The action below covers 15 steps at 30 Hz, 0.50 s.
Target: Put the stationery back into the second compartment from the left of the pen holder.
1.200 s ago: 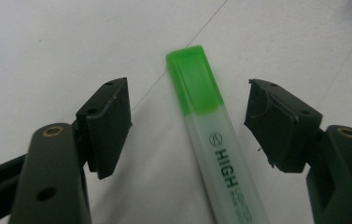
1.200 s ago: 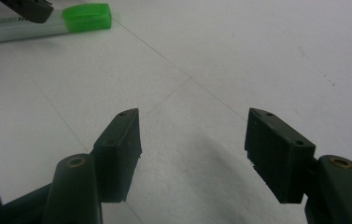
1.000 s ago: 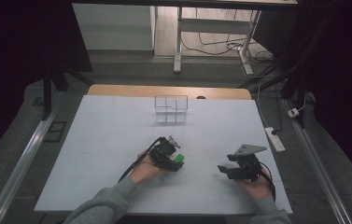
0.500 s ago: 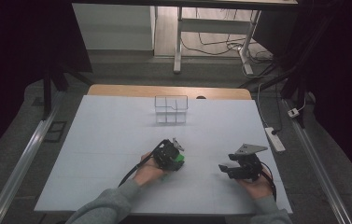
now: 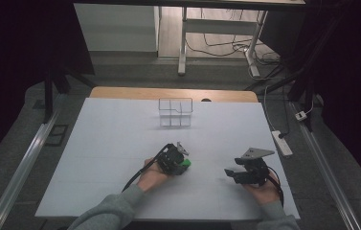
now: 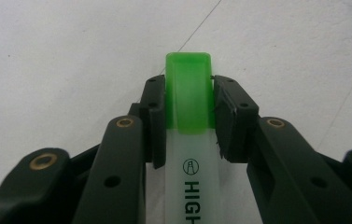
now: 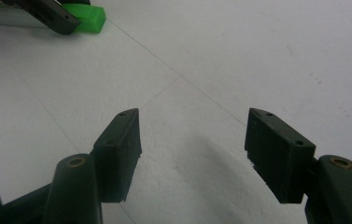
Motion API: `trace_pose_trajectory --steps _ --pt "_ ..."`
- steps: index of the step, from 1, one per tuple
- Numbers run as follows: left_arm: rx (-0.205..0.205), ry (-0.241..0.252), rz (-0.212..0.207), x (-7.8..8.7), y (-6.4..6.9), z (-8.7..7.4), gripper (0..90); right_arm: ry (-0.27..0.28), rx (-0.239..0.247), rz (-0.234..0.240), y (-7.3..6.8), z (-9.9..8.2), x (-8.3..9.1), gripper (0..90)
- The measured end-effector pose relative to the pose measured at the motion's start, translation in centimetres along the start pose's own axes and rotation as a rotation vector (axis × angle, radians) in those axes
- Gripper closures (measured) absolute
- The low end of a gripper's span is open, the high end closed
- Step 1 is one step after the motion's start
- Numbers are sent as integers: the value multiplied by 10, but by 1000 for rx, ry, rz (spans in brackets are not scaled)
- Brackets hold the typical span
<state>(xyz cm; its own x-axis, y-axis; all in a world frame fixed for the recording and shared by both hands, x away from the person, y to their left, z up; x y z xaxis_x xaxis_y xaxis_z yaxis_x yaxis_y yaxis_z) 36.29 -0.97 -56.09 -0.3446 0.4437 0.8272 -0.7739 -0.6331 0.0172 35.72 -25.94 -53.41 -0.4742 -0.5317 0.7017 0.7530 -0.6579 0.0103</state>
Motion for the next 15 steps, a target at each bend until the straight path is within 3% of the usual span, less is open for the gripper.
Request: trace_pose_trajectory --steps 5,15 --pt "-2 39 -22 8 -3 1 665 5 -5 -3 1 0 1 354" --pt "0 148 -28 46 -16 3 666 6 -3 -6 2 0 2 354"
Point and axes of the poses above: each handheld gripper's, and its own axes: x roughly backward along the jaws, z roughly out of its top, y roughly to its right, the point moved 5 cm from there along -x, roughly forward along the jaws, and after that the axes turned 1 degree about z, right-handed, at the moved point
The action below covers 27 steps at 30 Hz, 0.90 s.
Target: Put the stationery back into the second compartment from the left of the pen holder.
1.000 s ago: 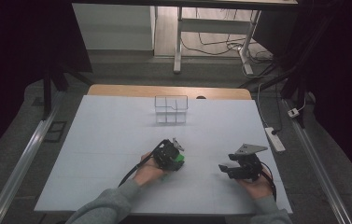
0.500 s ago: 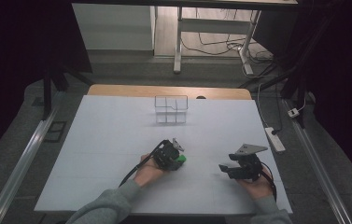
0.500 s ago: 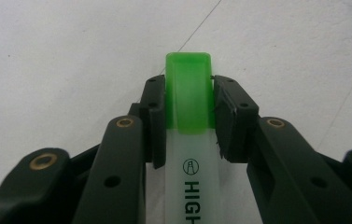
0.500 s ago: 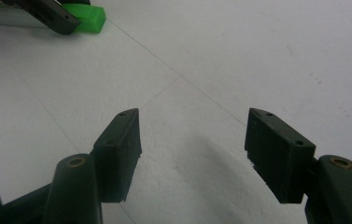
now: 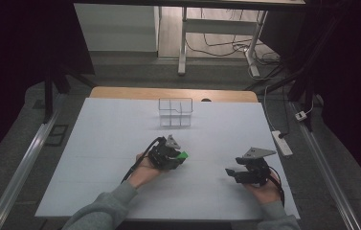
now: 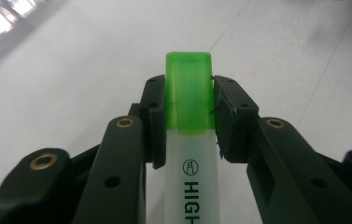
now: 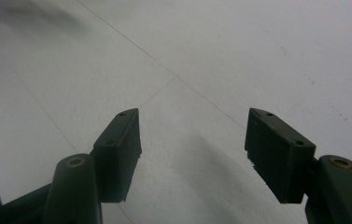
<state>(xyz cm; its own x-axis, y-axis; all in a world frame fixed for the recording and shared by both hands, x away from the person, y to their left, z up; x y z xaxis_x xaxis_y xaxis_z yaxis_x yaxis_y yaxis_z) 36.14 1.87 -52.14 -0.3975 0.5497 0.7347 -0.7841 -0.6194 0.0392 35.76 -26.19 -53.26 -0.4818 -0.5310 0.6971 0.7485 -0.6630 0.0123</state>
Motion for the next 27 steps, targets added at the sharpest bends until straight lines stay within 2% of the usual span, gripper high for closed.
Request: trace_pose_trajectory --steps 6,10,16,27 --pt "26 63 -10 17 -9 2 665 6 -2 3 0 0 1 348" --pt "31 77 -9 22 -13 3 665 8 -2 3 0 1 1 342" --pt "45 129 -5 36 -20 7 665 9 -6 4 0 0 1 339" --pt "69 210 25 53 -33 8 665 14 -7 7 0 0 1 330"
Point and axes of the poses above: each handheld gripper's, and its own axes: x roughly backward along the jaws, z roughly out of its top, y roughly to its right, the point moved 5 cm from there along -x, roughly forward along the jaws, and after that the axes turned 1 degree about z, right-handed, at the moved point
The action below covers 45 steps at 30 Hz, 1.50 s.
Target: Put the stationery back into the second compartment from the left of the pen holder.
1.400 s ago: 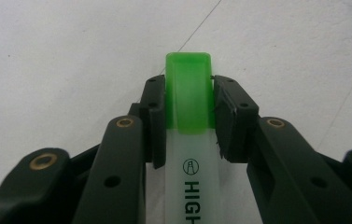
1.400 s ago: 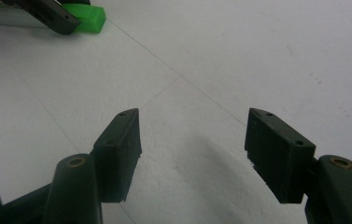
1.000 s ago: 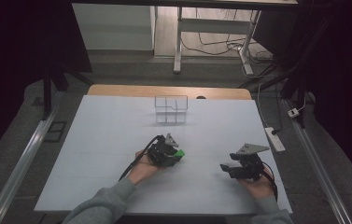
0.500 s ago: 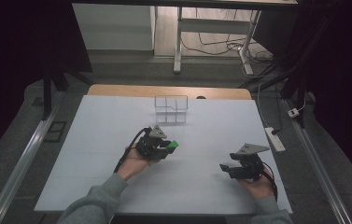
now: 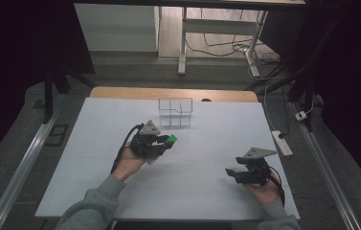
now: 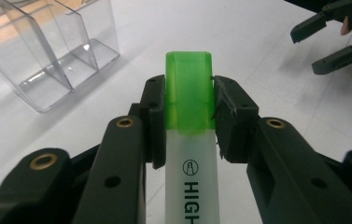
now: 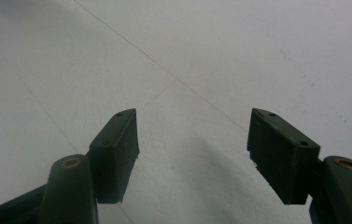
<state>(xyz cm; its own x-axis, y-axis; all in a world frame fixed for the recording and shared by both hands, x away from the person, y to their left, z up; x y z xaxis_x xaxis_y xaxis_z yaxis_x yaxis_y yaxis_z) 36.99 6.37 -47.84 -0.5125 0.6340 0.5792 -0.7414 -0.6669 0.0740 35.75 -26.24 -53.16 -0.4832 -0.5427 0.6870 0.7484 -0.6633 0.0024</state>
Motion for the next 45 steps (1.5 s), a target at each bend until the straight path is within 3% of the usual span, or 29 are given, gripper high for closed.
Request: trace_pose_trajectory --steps 11,23,39,45 --pt "4 53 -7 5 -11 12 665 5 -7 -3 1 0 0 310" --pt "18 104 -32 -4 -34 48 664 6 -10 -3 2 0 -1 300" --pt "-6 170 4 -22 -58 93 664 3 -12 -3 3 -1 -2 294" --pt "8 184 10 -30 -69 104 663 1 -14 -2 3 -2 -2 293"
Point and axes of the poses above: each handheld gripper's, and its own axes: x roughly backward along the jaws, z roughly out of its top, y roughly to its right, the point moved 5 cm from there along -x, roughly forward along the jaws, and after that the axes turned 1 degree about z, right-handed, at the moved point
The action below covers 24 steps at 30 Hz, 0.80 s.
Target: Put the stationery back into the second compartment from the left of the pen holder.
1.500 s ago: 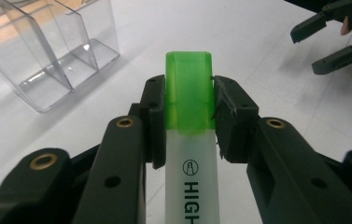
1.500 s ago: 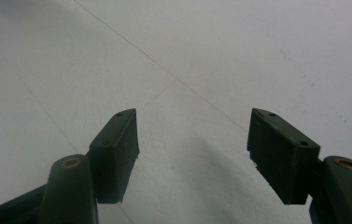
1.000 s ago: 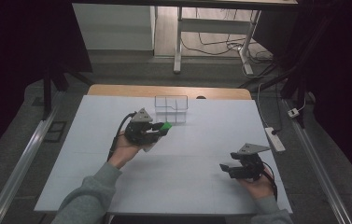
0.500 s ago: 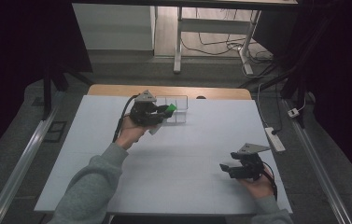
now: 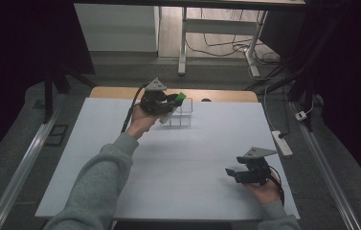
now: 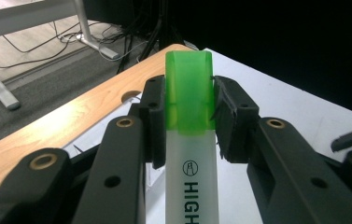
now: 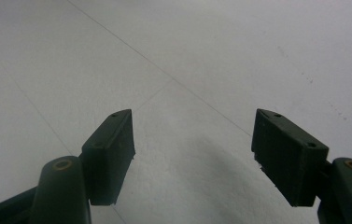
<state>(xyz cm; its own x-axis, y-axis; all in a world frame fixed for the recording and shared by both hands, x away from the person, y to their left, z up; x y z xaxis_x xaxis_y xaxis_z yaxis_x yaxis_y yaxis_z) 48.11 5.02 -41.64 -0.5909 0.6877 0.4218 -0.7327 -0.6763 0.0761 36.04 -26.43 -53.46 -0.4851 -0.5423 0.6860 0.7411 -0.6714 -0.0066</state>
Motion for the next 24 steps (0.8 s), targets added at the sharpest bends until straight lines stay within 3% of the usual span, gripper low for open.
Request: trace_pose_trajectory --steps 5,17,24 --pt "-5 -9 16 -9 -6 1 663 1 -3 2 0 0 -1 293" --pt "57 11 16 -26 -23 4 663 -5 -6 3 1 -1 -2 293" --pt "49 3 29 -35 -30 8 663 -9 -8 6 1 -2 -4 293"
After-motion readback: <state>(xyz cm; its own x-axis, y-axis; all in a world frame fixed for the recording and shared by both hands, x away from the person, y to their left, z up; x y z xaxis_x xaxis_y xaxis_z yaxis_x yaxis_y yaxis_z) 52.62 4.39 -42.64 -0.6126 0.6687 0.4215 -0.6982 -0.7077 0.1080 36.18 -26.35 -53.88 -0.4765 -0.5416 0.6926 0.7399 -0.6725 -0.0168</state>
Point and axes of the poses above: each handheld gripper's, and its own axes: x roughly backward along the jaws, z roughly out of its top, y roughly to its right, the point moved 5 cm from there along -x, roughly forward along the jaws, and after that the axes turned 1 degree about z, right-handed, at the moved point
